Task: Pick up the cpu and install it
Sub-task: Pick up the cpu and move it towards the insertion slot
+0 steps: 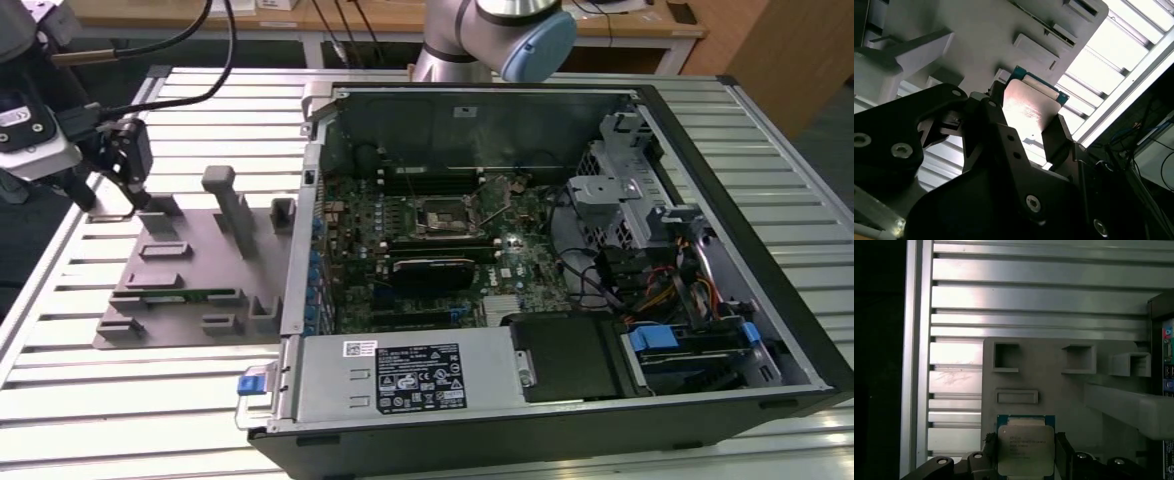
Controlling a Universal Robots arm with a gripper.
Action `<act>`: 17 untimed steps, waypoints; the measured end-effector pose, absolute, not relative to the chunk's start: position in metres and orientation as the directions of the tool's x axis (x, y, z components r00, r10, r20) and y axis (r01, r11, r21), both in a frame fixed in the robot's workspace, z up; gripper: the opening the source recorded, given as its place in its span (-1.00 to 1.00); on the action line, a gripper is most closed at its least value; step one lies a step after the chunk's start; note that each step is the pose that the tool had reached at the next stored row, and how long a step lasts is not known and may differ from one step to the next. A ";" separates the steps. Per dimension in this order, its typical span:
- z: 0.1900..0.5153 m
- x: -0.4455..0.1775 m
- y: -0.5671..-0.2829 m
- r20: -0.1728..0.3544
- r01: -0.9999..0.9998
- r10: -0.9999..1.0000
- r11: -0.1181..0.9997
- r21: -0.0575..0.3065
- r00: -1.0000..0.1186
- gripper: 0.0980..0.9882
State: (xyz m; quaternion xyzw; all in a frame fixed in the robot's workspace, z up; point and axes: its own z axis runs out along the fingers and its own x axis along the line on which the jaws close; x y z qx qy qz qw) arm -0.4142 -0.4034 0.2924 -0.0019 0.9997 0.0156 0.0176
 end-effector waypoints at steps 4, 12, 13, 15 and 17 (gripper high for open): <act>0.300 -0.414 -0.403 -0.037 -0.004 -0.003 1.000 0.031 -0.999 0.00; 0.312 -0.414 -0.403 -0.043 -0.005 -0.003 1.000 0.031 -0.999 0.00; 0.314 -0.414 -0.403 -0.044 -0.005 -0.003 1.000 0.031 -0.999 0.00; 0.321 -0.414 -0.403 -0.045 -0.005 -0.003 1.000 0.031 -0.999 0.00; 0.324 -0.414 -0.403 -0.046 -0.005 -0.003 1.000 0.031 -0.999 0.00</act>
